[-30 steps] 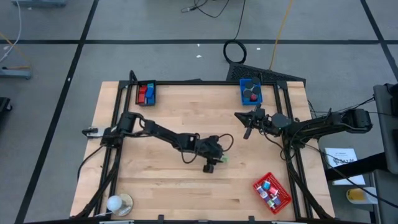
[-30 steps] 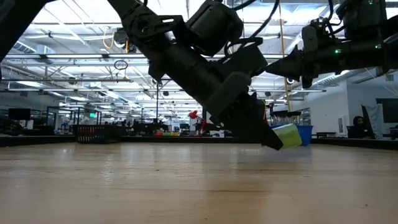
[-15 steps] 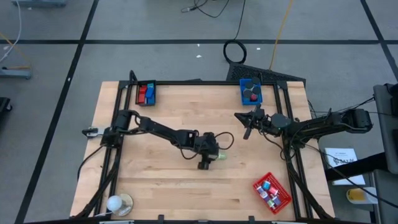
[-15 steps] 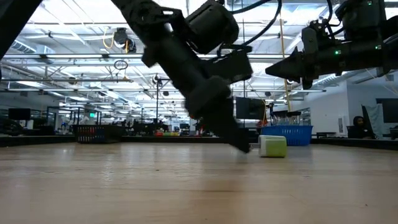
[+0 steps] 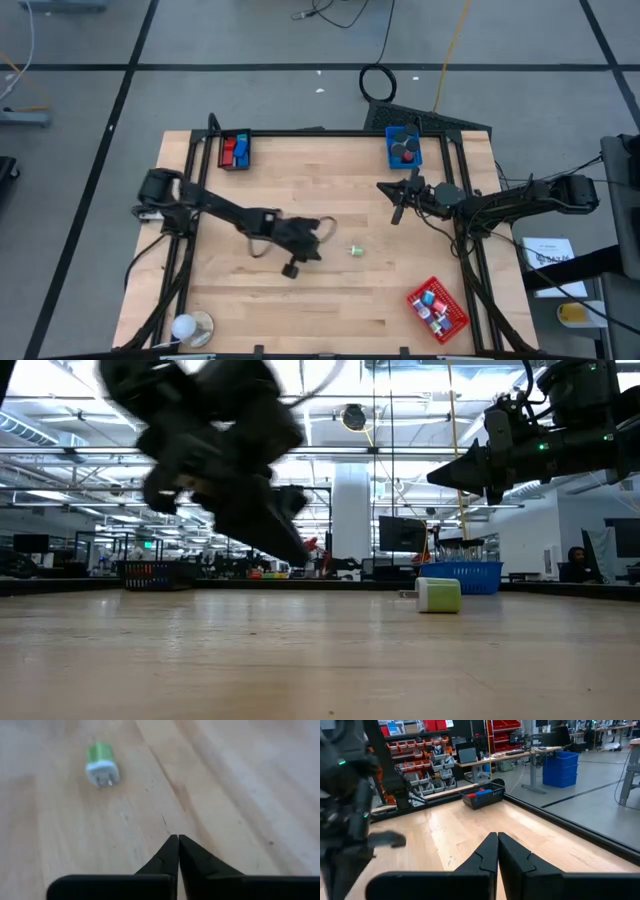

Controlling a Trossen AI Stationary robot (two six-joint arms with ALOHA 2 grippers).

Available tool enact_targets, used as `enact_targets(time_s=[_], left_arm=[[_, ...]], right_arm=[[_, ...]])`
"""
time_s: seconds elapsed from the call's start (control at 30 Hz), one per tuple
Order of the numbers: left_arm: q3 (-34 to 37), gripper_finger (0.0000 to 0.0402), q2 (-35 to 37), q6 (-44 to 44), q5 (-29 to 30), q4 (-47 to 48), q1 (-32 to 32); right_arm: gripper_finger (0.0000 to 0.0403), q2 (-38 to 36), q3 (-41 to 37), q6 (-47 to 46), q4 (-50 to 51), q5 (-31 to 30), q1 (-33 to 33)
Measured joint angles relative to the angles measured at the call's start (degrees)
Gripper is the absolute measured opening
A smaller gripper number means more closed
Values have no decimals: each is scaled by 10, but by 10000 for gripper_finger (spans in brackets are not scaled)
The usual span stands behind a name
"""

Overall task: Pick & Place Office items
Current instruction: Put the green charger adapter into the red basket

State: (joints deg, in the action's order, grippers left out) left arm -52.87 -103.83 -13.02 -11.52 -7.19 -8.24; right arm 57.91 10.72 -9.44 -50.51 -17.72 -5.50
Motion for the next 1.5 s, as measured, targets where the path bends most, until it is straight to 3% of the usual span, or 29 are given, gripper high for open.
enact_targets(time_s=[0.07, 0.2, 0.3, 0.43, 0.57, 0.8, 0.93, 1.0, 1.23, 1.5], left_arm=[[79, 8, 35, 26, -5, -106, 6], [199, 28, 101, 108, 13, -282, 12], [242, 39, 139, 165, 37, -301, 15], [293, 30, 175, 131, 89, -335, 9], [365, 5, 177, 114, 113, -477, 13], [450, 22, 177, 137, 116, -600, 25], [456, 23, 176, 129, 117, -600, 25], [454, 24, 176, 133, 117, -599, 24], [451, 24, 176, 164, 116, -600, 24], [451, 24, 176, 165, 116, -600, 24]], right_arm=[[4, 0, 0, 3, 0, 0, 0], [4, 0, 0, -1, -12, 0, 0], [4, 2, 0, -59, -21, 9, 0], [4, 15, 0, -55, -28, 81, 1], [1, 38, 16, -59, -24, 86, 32], [1, 84, 195, -64, 333, -75, 104], [1, 138, 289, -78, 422, -139, 139], [2, 167, 335, -90, 457, -134, 150], [49, 280, 523, -186, 770, -75, 178], [155, 348, 593, -204, 827, 21, 206]])
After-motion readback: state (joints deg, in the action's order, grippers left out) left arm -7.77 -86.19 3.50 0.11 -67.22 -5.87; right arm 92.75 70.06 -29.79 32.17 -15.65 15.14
